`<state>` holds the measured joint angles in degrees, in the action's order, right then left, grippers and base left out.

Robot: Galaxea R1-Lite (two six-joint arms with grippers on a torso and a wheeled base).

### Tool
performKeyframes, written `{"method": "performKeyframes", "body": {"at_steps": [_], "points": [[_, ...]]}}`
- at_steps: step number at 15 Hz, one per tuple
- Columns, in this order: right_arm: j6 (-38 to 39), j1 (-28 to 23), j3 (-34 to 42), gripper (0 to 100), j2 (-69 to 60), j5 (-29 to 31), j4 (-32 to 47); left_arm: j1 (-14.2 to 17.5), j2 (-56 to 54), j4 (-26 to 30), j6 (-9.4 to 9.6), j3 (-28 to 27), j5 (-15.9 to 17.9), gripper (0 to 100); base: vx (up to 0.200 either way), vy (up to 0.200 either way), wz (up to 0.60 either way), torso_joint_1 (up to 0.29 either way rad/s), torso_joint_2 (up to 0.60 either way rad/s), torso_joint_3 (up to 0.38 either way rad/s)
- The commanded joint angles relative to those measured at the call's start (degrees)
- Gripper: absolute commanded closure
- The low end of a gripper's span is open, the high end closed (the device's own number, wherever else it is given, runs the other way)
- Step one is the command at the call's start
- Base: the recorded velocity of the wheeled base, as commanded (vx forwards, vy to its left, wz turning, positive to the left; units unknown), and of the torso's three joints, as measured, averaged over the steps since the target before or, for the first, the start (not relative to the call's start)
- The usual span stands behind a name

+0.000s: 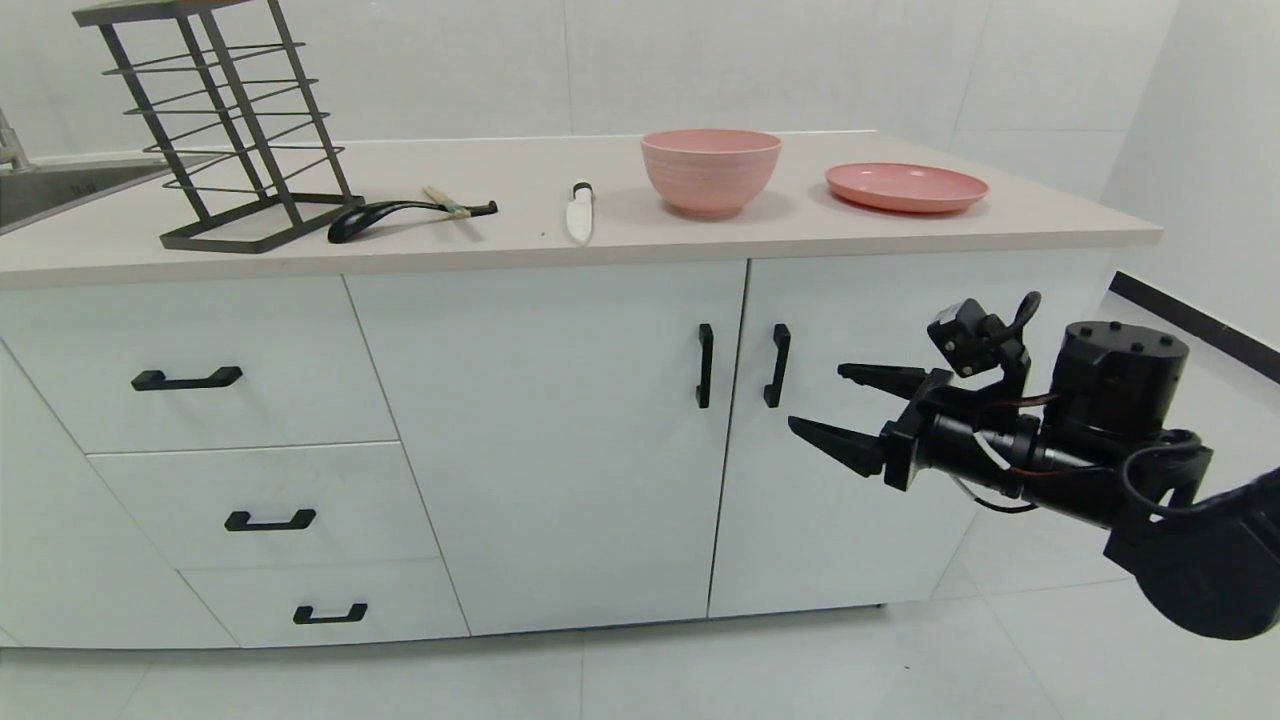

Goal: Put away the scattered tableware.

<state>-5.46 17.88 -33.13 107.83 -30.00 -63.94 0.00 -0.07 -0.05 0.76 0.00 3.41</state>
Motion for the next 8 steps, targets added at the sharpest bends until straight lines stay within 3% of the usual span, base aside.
{"method": "performKeyframes", "body": {"at_steps": [1, 3, 5, 6, 8], "points": [[-0.25, -0.04, -0.18, 0, 2.21, -0.23, -0.22, 0.00, 0.07, -0.04, -0.05, 0.00, 0.01, 0, 0.000, 0.000, 0.00, 0.000, 0.00, 0.000], [-0.52, 0.31, -0.09, 0, 2.04, -0.23, -0.40, 0.00, 0.07, -0.13, -0.23, 0.00, 0.45, 0, 0.000, 0.000, 0.00, 0.000, 0.00, 0.000], [-1.22, 0.22, -0.09, 0, 1.95, -0.23, -0.75, 0.00, 0.07, -9.00, -0.32, -2.29, 0.45, 0, 0.000, 0.000, 0.00, 0.000, 0.00, 0.000], [-1.39, -0.22, -0.18, 0, 2.21, -0.67, -1.45, -0.44, 3.59, -15.07, -0.49, -9.32, 1.77, 0, 0.000, 0.000, 0.00, 0.000, 0.00, 0.000], [-2.19, -0.13, -0.09, 0, 2.83, -3.92, -2.42, -3.69, 7.37, -14.01, -1.28, -14.15, 6.52, 0, 0.000, 0.000, 0.00, 0.000, 0.00, 0.000]]}}
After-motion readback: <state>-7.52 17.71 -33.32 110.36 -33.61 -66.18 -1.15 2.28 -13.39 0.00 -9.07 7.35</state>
